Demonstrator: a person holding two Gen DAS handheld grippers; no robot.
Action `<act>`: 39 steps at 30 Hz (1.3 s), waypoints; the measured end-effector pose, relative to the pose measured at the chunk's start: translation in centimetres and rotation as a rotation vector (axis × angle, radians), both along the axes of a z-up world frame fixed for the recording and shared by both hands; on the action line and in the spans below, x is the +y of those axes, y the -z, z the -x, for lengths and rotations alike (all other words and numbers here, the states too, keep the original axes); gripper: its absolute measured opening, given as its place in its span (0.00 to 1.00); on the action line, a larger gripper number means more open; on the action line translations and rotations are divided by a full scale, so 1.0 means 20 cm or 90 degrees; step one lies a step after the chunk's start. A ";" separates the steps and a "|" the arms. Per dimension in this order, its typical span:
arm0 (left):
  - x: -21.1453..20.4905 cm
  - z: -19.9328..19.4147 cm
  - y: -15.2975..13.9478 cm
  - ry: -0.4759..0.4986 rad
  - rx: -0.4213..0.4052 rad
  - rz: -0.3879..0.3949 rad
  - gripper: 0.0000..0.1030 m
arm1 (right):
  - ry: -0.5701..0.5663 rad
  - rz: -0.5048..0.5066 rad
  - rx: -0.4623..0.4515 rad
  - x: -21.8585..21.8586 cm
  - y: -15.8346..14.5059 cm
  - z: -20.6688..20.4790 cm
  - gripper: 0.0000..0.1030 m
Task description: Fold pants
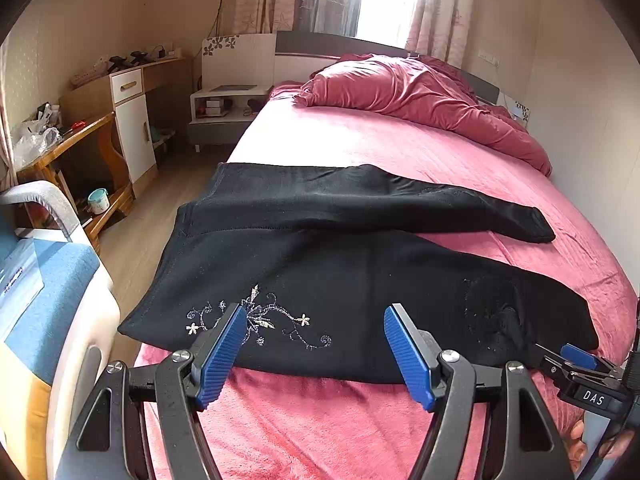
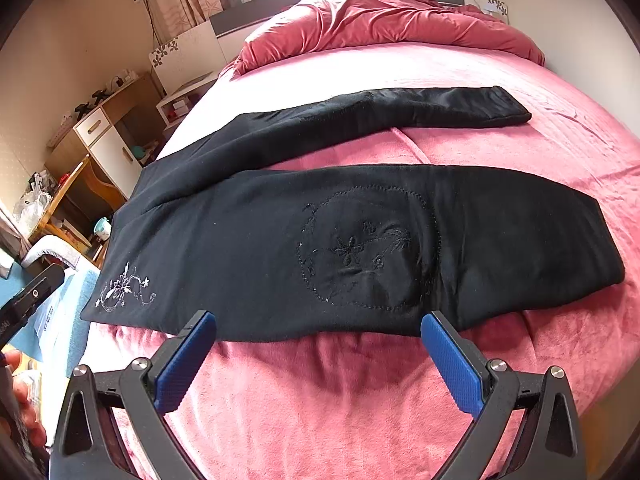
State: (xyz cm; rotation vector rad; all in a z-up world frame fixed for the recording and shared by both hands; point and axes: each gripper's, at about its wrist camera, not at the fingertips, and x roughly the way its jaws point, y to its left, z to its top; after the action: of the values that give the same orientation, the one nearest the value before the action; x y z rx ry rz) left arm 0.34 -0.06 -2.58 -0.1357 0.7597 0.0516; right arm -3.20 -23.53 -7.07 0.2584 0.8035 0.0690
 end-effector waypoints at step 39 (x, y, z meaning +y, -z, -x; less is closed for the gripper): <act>0.85 -0.28 0.65 -0.226 0.188 0.348 0.65 | 0.420 -0.394 0.052 -1.36 0.53 0.14 0.53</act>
State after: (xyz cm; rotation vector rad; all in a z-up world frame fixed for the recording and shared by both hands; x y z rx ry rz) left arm 5.91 17.01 -15.65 -0.7969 1.0242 0.2043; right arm -5.94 -50.82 -17.68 1.1048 0.7271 -0.3220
